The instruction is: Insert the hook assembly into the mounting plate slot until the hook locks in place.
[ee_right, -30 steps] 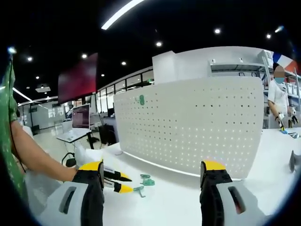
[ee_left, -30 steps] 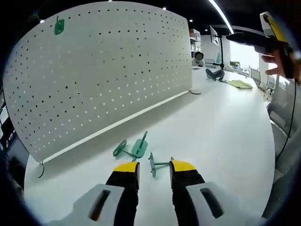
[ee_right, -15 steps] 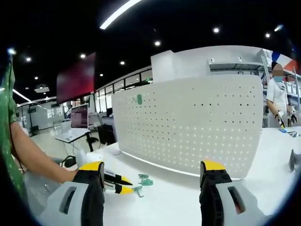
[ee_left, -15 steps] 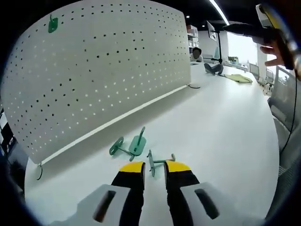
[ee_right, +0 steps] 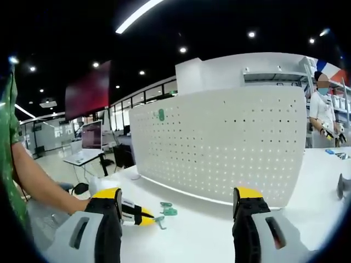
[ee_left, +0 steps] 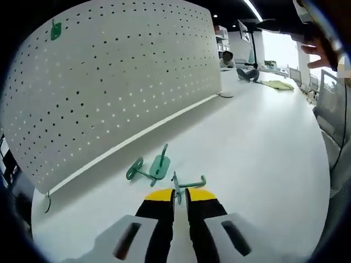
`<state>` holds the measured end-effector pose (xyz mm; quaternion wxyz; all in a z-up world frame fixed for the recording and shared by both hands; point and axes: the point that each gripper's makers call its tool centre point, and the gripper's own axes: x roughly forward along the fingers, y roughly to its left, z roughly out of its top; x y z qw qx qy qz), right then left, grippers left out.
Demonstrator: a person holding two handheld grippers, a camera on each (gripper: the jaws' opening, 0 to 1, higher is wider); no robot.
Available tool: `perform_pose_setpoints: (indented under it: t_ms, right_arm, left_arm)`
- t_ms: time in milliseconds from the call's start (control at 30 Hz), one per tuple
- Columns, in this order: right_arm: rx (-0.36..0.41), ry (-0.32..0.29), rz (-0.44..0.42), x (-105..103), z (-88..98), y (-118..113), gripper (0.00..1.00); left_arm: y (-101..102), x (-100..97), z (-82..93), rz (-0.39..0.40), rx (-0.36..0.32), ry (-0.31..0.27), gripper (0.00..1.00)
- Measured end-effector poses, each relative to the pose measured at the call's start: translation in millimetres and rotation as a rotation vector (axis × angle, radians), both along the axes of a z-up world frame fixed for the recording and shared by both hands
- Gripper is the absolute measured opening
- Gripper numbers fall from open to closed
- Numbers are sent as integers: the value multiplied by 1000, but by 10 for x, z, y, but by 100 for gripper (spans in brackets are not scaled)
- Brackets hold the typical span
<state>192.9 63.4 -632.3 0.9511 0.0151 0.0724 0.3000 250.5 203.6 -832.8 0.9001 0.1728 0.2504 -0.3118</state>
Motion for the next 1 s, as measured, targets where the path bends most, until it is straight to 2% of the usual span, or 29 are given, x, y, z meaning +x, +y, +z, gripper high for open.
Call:
perform_pose_setpoints:
  t_ms: [300, 633, 867, 1000]
  right_arm:
    - [-2, 2, 3, 3, -7, 9, 85]
    - [-5, 1, 10, -2, 0, 38, 85]
    - [-7, -2, 13, -10, 13, 53, 85]
    - [-8, -4, 16, -12, 19, 68, 85]
  left_arm:
    - [32, 5, -20, 0, 22, -8, 3]
    - [106, 17, -27, 16, 32, -9, 2]
    - [165, 12, -11, 43, -6, 19, 2]
    - [179, -11, 35, 58, -61, 53, 1]
